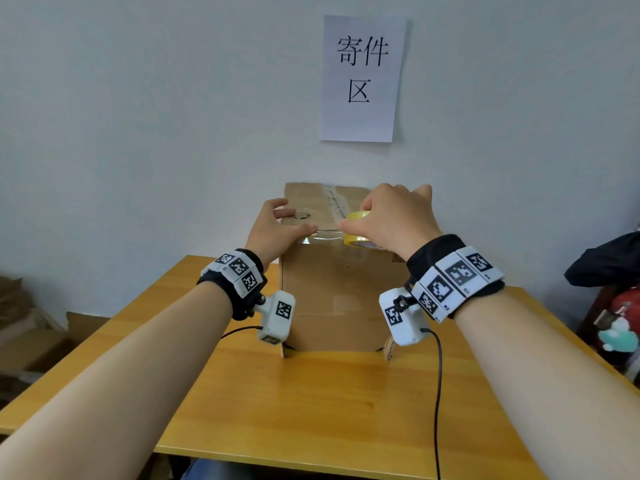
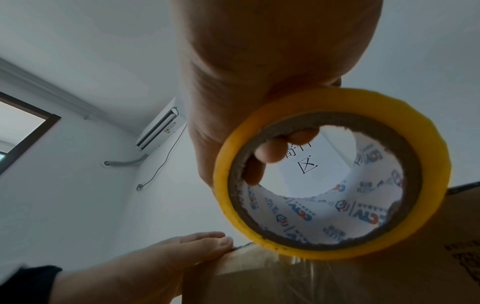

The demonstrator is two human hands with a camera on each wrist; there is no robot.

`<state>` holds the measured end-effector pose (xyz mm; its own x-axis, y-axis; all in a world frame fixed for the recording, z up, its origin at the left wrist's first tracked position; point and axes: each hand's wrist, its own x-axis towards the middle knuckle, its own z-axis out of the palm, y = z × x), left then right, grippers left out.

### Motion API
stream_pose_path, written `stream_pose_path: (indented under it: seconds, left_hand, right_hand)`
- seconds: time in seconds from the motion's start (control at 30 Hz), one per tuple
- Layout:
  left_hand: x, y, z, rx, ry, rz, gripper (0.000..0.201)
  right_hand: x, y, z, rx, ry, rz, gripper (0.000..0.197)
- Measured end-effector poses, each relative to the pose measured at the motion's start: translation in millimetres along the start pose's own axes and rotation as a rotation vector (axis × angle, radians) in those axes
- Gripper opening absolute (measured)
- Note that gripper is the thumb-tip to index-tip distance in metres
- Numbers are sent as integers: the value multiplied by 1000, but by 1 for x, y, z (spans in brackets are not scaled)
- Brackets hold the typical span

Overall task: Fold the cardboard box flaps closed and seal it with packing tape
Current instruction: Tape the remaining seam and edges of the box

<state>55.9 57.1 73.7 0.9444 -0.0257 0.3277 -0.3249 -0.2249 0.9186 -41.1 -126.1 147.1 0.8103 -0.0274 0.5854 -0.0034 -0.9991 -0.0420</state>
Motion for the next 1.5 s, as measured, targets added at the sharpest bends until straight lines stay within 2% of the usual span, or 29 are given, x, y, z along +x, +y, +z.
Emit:
stream_pose_path:
  seconds: [0.2, 0.33, 0.47, 0.53, 0.6, 0.67, 0.77, 0.83, 1.0, 1.1, 1.17, 1.27, 1.33, 1.4, 1.5]
  left_hand:
    - [10, -4, 7, 38, 114, -7, 53]
    - [13, -2, 7, 85, 111, -8, 48]
    - [10, 17, 1, 396, 69, -29, 69]
    - [7, 29, 3, 533, 15, 7, 80]
    - [4, 36, 10, 626, -15, 48, 77]
    - [6, 38, 14, 654, -26, 49, 74]
    - [14, 36, 18, 617, -104, -18, 86]
    - [17, 34, 19, 623, -97, -51, 90]
    - [10, 37, 20, 602, -86, -92, 82]
    - [5, 40, 20, 609, -70, -103, 76]
    - [4, 40, 19, 603, -78, -100, 79]
    - [0, 45, 19, 594, -76, -92, 83]
    - [-1, 47, 18, 587, -77, -82, 72]
    - [-2, 48, 18, 573, -84, -76, 66]
    - [-4, 49, 17, 546, -90, -76, 85]
  right_hand:
    - [6, -4, 0, -13, 1, -9, 35]
    - [11, -5, 4, -42, -7, 1, 41]
    - [15, -8, 3, -58, -25, 7, 41]
    - [15, -8, 2, -54, -42, 9, 42]
    - [15, -8, -1, -48, -49, 9, 40]
    - [16, -8, -5, -50, -62, 9, 38]
    - [18, -9, -10, -58, -77, -1, 40]
    - [15, -9, -13, -35, -101, -13, 41]
    - [-2, 2, -28, 309, -313, 66, 45]
    - [-8, 10, -30, 428, -344, 47, 48]
    - [-7, 12, -30, 488, -369, 5, 50]
    - [-8, 21, -33, 649, -500, -67, 38]
    - [-10, 26, -31, 786, -566, -137, 23]
    - [-16, 30, -26, 858, -572, -185, 16]
    - [-18, 31, -27, 787, -511, -205, 23]
